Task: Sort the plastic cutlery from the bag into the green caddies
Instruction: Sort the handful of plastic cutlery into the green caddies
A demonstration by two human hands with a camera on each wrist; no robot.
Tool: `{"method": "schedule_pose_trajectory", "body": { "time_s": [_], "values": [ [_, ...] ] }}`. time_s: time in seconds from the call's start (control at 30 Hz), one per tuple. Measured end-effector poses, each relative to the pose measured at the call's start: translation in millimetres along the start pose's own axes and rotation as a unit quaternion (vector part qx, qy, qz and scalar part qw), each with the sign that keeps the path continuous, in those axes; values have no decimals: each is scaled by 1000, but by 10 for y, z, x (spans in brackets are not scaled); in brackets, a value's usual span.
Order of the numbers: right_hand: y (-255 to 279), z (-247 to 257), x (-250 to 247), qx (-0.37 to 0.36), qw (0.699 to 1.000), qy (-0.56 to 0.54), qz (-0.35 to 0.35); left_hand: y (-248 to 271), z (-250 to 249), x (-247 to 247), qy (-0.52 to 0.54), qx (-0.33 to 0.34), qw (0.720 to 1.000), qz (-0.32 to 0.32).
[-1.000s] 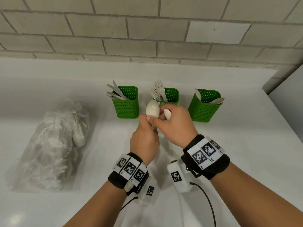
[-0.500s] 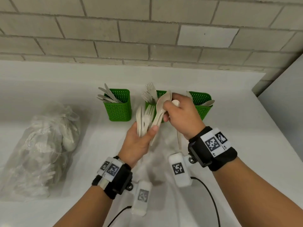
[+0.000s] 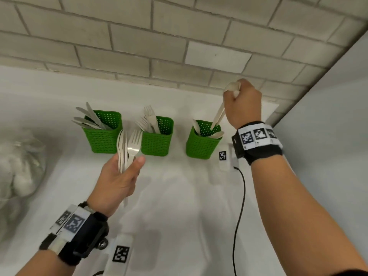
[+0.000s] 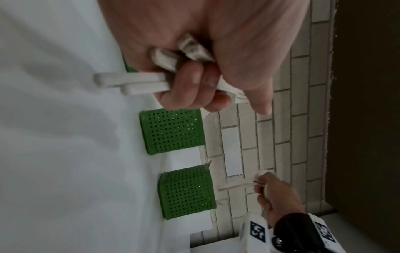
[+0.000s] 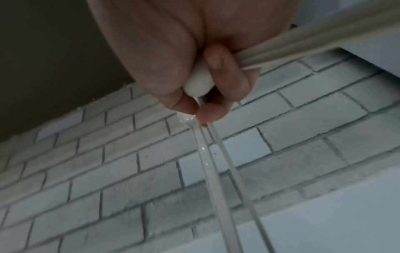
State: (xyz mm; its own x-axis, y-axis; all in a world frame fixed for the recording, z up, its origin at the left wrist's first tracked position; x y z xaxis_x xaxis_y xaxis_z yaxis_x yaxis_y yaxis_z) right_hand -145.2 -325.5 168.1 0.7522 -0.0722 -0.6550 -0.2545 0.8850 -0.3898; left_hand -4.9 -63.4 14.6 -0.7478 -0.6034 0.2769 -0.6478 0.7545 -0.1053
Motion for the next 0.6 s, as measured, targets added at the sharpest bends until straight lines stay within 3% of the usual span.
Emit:
{"method": "schedule_pose_trajectory", "body": {
  "time_s": [0.13,0.23,0.3,0.37,0.43,0.5,0.53,0.6],
  "values": [
    [79,-268,460,72,987,76,124,-13,-1,-4,-10,-2,1000,2],
    [142,-408,525,130,969,84,191,-10,-17,-12,-13,-4,1000,2],
    [64,-359,386,130,980,30,150,-6,-21,-38,-15,-7,1000,-6],
    [-43,-246,188,121,985,-109,58,-4,4,-51,-16,-21,1000,-15],
    [-96,-159,98,121,948,-293,-5,-13,37,-27,-3,-34,999,-18],
    [-91,-116,160,132,899,-416,-17,-24,40,37,13,-39,999,-12],
    [-63,-114,228,135,895,-425,-17,-25,26,76,21,-39,999,-5],
    [12,-187,440,130,916,-380,14,-22,-23,151,32,-31,999,13]
  ]
}}
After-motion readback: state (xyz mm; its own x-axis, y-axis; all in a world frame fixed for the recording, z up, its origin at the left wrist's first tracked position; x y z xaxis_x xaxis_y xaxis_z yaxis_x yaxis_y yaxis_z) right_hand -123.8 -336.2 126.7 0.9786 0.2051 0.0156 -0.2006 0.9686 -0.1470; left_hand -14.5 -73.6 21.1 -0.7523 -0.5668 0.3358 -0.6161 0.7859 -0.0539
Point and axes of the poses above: each hand's wrist, its own y-axis away from the middle knuckle, its own x-axis out of the palm, z = x × y, the point moved 6 cm from there along -y, towards the middle knuckle, and after that the axes turned 11 degrees about x, right-handed, at the moved point
